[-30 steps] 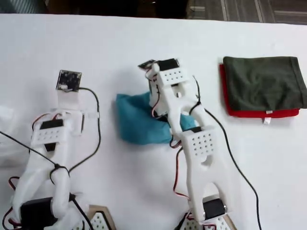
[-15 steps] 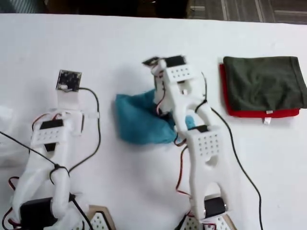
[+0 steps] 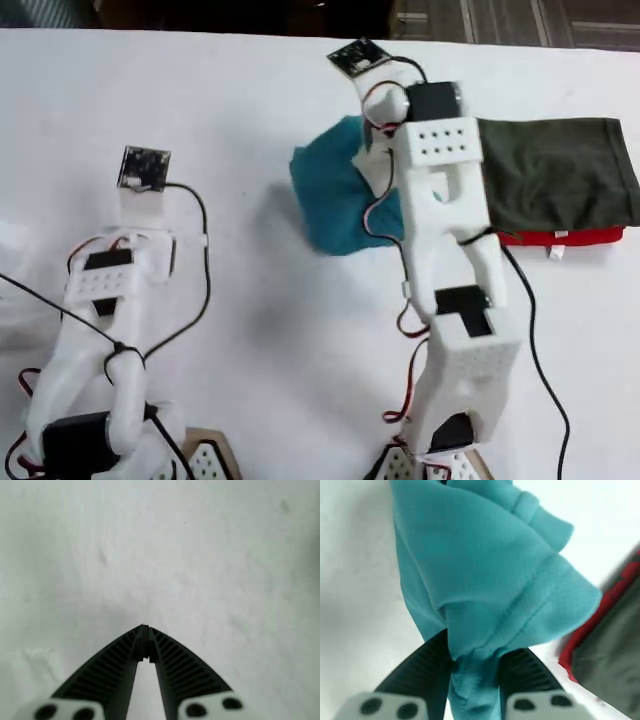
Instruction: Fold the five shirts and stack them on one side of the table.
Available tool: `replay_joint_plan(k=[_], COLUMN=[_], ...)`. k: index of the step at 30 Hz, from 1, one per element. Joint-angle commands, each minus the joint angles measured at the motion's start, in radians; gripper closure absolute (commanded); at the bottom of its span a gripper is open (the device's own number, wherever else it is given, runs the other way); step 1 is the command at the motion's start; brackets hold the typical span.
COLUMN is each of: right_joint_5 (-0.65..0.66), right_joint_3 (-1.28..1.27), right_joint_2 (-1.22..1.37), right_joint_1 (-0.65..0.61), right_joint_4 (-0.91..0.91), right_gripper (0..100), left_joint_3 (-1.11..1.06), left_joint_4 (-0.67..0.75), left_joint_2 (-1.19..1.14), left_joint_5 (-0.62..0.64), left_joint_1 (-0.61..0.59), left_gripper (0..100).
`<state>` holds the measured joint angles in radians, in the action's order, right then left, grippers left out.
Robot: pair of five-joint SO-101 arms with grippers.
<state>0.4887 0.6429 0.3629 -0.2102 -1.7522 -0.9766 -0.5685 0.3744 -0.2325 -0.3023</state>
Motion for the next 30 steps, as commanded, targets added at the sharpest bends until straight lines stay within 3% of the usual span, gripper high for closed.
replay_joint_plan(k=[1,13,21,30], right_joint_5=[0.052,0.285,0.445,0.468], right_joint_3=[0.002,0.009,0.180,0.431], right_joint_2=[-0.128,-0.217,-0.147,0.105], right_joint_1=[0.076,0.367,0.544,0.657], right_joint_4=[-0.016,-0.016,0.021,0.027], right_gripper=[97.8,97.8,97.8,97.8], left_joint_3=[0.005,-0.027,-0.045,-0.047], left_joint_4=[0.018,0.068,0.097,0.097], left_joint_2=[0.006,0.005,0.005,0.005], left_joint_5=[0.012,0.012,0.012,0.012], left_joint_1=[-0.009,-0.008,-0.006,-0.006], left_gripper=[97,97,97,97])
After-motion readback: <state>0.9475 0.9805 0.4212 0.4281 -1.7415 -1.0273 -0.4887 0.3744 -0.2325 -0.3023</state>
